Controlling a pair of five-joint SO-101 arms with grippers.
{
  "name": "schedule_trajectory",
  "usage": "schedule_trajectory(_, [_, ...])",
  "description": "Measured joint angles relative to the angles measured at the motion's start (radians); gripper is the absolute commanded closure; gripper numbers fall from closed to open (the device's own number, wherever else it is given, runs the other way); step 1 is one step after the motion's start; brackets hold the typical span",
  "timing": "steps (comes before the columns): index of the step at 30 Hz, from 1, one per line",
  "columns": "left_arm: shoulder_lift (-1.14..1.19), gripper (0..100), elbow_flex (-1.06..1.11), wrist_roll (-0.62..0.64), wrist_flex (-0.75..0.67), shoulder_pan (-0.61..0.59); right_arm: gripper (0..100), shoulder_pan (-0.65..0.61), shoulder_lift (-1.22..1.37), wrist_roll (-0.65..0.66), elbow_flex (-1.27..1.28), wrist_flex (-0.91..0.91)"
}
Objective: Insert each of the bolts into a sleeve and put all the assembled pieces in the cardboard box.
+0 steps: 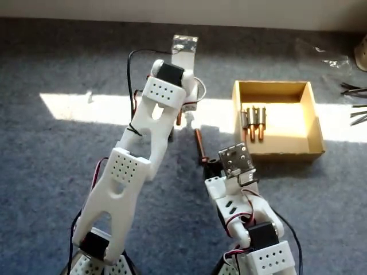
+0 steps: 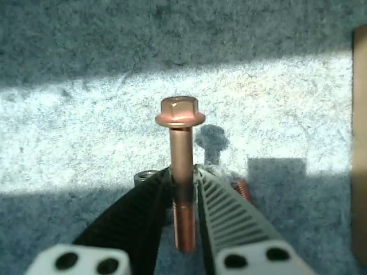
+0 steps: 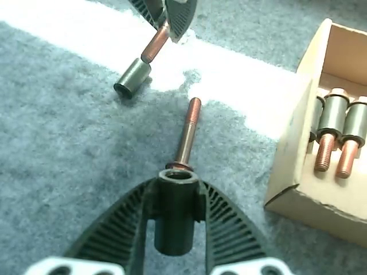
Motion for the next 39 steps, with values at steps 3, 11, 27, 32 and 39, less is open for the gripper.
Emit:
schedule_trajectory(3, [0.002,100,0.003,0.0,0.011,-0.04,99.4,0.0,0.0,0.0,0.0,0.0])
schedule_trajectory(11, [-0.008,100,0.095,-0.123,0.018,-0.115,99.4,0.0,0.0,0.0,0.0,0.0])
schedule_trajectory(27, [-0.371,100,0.787,-0.14,0.014,-0.164,99.4,0.0,0.0,0.046,0.0,0.0])
schedule_trajectory(32, [-0.37,100,0.914,-0.141,-0.08,-0.164,99.4,0.0,0.0,0.046,0.0,0.0])
schedule_trajectory(39, [-0.371,100,0.968,-0.141,-0.13,-0.167,99.4,-0.017,0.0,0.048,0.002,0.0])
